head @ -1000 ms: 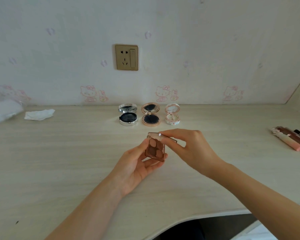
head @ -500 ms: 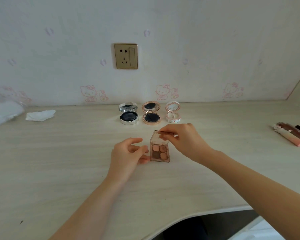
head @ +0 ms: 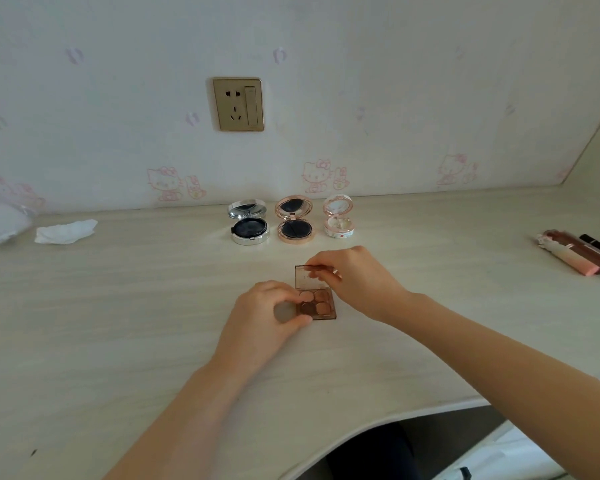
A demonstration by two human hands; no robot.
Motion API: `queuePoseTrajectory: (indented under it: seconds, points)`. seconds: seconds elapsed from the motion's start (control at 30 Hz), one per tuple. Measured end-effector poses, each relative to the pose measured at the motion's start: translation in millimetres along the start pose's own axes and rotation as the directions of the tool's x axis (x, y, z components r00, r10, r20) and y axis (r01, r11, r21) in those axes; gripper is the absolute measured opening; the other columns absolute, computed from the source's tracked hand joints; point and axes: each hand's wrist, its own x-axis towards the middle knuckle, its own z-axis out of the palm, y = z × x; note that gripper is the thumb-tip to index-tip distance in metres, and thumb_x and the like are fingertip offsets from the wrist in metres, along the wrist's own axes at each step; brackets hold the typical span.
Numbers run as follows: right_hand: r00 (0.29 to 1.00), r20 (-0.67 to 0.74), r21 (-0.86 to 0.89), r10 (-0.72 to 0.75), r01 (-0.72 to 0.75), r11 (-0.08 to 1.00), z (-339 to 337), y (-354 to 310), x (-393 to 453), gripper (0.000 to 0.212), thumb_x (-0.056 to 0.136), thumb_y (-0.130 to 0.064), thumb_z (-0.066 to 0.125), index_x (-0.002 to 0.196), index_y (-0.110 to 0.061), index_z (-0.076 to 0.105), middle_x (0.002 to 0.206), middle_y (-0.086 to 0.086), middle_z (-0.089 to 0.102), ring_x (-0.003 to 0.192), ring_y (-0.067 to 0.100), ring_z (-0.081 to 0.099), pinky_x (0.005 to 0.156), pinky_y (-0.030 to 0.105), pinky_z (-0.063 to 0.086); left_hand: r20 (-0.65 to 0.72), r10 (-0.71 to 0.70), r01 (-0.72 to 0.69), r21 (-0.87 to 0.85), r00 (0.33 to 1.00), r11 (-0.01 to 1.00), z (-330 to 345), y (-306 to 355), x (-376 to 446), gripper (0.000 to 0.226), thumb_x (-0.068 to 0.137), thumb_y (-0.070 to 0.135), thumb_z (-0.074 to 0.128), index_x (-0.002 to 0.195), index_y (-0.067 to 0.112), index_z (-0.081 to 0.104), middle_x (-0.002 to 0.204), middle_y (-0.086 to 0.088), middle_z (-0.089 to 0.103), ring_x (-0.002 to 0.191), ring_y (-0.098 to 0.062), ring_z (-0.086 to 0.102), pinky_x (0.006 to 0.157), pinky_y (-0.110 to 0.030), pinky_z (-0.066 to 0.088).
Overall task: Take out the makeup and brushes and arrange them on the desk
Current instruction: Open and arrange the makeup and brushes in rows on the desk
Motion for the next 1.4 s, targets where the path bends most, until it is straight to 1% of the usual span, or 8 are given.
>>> queuePoseTrajectory:
  seconds: [0.23, 0.33, 0.53, 0.73, 0.83, 0.93, 1.13, 1.4]
  points:
    - [0.998, 0.055, 0.005, 0.019, -0.019, 1.000, -3.5, 2.2, 8.7, 0.024, 0.091, -0.005, 0.053, 0.106, -0.014, 0.070, 0.088, -0.002, 0.074, 0.072, 0.009, 0.067, 0.076, 0.020, 0.051, -0.007, -0.001, 0.001, -0.008, 1.000, 1.000, 1.8, 2.8, -1.3, 0.026, 0.066, 0.022, 0.085, 0.090, 0.018, 0.076, 0.098, 0.011, 0.068, 0.094, -0.005, 0.062, 0.090, -0.017, 0.043]
    - [0.994, 0.090, -0.003, 0.056, -0.056, 0.998, -2.6, 3.4, 15.1, 0.023, 0.091, -0.006, 0.052, 0.105, -0.014, 0.069, 0.087, -0.001, 0.073, 0.068, 0.006, 0.065, 0.071, 0.013, 0.049, -0.008, -0.007, 0.007, -0.006, 1.000, 1.000, 1.7, 3.7, -1.4, 0.026, 0.067, 0.023, 0.085, 0.091, 0.018, 0.076, 0.098, 0.012, 0.068, 0.095, -0.005, 0.061, 0.090, -0.018, 0.043]
    - [0.987, 0.131, 0.008, 0.096, -0.098, 0.995, -2.0, 5.2, 19.5, 0.024, 0.091, -0.005, 0.049, 0.104, -0.016, 0.067, 0.084, -0.002, 0.072, 0.068, 0.008, 0.066, 0.074, 0.026, 0.054, -0.003, -0.014, 0.014, -0.003, 1.000, 1.000, 1.5, 3.5, -1.8, 0.025, 0.069, 0.021, 0.084, 0.092, 0.016, 0.075, 0.100, 0.011, 0.067, 0.098, -0.006, 0.060, 0.092, -0.019, 0.043]
    - [0.988, 0.078, -0.013, 0.134, -0.134, 0.991, 2.8, 11.4, 3.8, 0.043, 0.092, -0.018, 0.056, 0.134, -0.021, 0.049, 0.117, -0.003, 0.064, 0.103, 0.013, 0.059, 0.087, 0.021, 0.045, -0.005, -0.009, 0.009, -0.004, 1.000, 1.000, 2.0, 3.0, -1.9, 0.024, 0.068, 0.021, 0.083, 0.091, 0.022, 0.075, 0.097, 0.015, 0.065, 0.096, -0.004, 0.058, 0.088, -0.010, 0.039]
    - [0.984, -0.015, 0.004, 0.176, -0.176, 0.984, 9.8, 12.1, -19.8, 0.044, 0.093, -0.020, 0.052, 0.137, -0.019, 0.044, 0.124, -0.001, 0.062, 0.112, 0.018, 0.058, 0.090, 0.022, 0.042, -0.013, -0.001, 0.001, -0.002, 1.000, 1.000, 2.5, 2.6, -2.1, 0.025, 0.068, 0.020, 0.083, 0.091, 0.023, 0.075, 0.095, 0.014, 0.065, 0.095, -0.005, 0.058, 0.088, -0.014, 0.041]
    - [0.983, 0.010, -0.018, 0.182, -0.181, 0.983, 15.6, 11.8, -45.2, 0.051, 0.094, -0.025, 0.053, 0.142, -0.017, 0.037, 0.133, -0.002, 0.057, 0.123, 0.018, 0.051, 0.099, 0.023, 0.037, -0.013, -0.005, 0.005, 0.004, 1.000, 1.000, 3.9, 1.8, -1.9, 0.026, 0.068, 0.022, 0.083, 0.093, 0.026, 0.074, 0.095, 0.015, 0.065, 0.096, -0.004, 0.057, 0.088, -0.012, 0.039]
    - [0.990, 0.020, -0.019, 0.137, -0.136, 0.990, 13.9, 6.2, -61.1, 0.053, 0.093, -0.033, 0.056, 0.142, -0.021, 0.038, 0.137, -0.006, 0.052, 0.125, 0.008, 0.045, 0.094, -0.001, 0.021, -0.027, 0.002, -0.002, 0.020, 1.000, 1.000, 5.2, 0.6, -2.6, 0.026, 0.070, 0.024, 0.082, 0.094, 0.026, 0.074, 0.096, 0.016, 0.063, 0.098, -0.003, 0.055, 0.089, -0.010, 0.037]
    - [0.997, 0.023, -0.058, 0.076, -0.074, 0.996, 23.5, 4.6, -36.7, 0.049, 0.092, -0.028, 0.060, 0.137, -0.016, 0.046, 0.134, 0.000, 0.055, 0.124, 0.018, 0.049, 0.103, 0.024, 0.037, -0.031, -0.038, 0.043, 0.173, 0.999, 0.984, 0.7, -2.3, 1.1, 0.020, 0.083, 0.022, 0.069, 0.102, 0.023, 0.072, 0.112, 0.010, 0.067, 0.106, -0.013, 0.058, 0.090, -0.030, 0.046]
